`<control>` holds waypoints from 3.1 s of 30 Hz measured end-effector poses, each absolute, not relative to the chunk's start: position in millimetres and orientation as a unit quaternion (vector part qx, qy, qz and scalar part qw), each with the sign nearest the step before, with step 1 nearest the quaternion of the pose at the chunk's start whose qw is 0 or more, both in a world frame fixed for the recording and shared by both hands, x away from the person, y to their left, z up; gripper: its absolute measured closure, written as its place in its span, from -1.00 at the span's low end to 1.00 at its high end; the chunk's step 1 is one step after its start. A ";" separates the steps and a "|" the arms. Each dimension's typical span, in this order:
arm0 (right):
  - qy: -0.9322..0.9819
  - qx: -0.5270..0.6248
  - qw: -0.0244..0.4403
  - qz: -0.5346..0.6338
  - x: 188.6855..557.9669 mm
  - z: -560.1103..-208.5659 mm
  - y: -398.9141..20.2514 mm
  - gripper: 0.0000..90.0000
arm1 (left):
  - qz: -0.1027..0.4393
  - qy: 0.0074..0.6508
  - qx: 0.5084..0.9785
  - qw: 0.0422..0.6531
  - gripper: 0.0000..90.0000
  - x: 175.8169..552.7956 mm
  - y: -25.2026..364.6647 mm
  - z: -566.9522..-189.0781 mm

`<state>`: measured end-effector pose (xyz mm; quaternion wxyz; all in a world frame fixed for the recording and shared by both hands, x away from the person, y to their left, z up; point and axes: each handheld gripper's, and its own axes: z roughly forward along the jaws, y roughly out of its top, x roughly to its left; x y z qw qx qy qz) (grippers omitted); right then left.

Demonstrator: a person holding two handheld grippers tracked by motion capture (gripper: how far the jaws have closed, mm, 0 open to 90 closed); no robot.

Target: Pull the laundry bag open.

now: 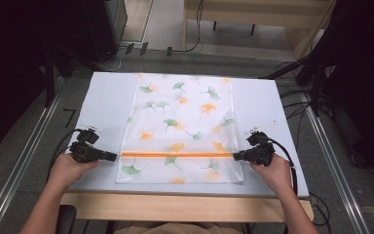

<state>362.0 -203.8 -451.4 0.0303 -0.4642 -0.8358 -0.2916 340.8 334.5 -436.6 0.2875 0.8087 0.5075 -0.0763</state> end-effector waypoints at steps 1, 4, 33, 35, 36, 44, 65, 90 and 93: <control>-0.835 -0.466 0.033 -0.289 361.4 -451.6 -203.0 0.85 | -0.078 0.508 0.808 0.288 0.98 340.9 334.5 -437.1; -0.839 -0.462 0.029 -0.288 361.0 -453.3 -202.7 0.84 | -0.076 0.509 0.808 0.286 0.98 341.3 333.8 -437.6; -0.819 -0.467 -0.002 -0.333 360.1 -450.0 -216.1 0.28 | -0.057 0.502 0.793 0.341 0.16 342.8 334.3 -431.9; -0.817 -0.462 -0.013 -0.344 360.0 -447.8 -216.1 0.24 | -0.051 0.497 0.793 0.350 0.08 342.4 333.5 -430.6; -0.816 -0.461 -0.017 -0.349 360.0 -446.7 -216.2 0.22 | -0.049 0.495 0.793 0.351 0.06 342.1 333.1 -429.8; -0.808 -0.450 -0.053 -0.377 356.7 -437.4 -221.3 0.13 | -0.010 0.486 0.796 0.360 -0.04 337.2 332.4 -423.4; -0.778 -0.468 -0.114 -0.404 358.2 -437.4 -255.2 -0.26 | 0.093 0.513 0.760 0.387 -0.29 335.7 361.9 -417.2; -0.764 -0.488 -0.141 -0.398 364.5 -452.8 -272.4 -0.55 | 0.107 0.554 0.744 0.359 -0.31 348.7 373.1 -428.5; -0.768 -0.490 -0.137 -0.390 365.3 -454.4 -272.1 -0.54 | 0.107 0.555 0.743 0.358 -0.32 349.0 373.6 -429.1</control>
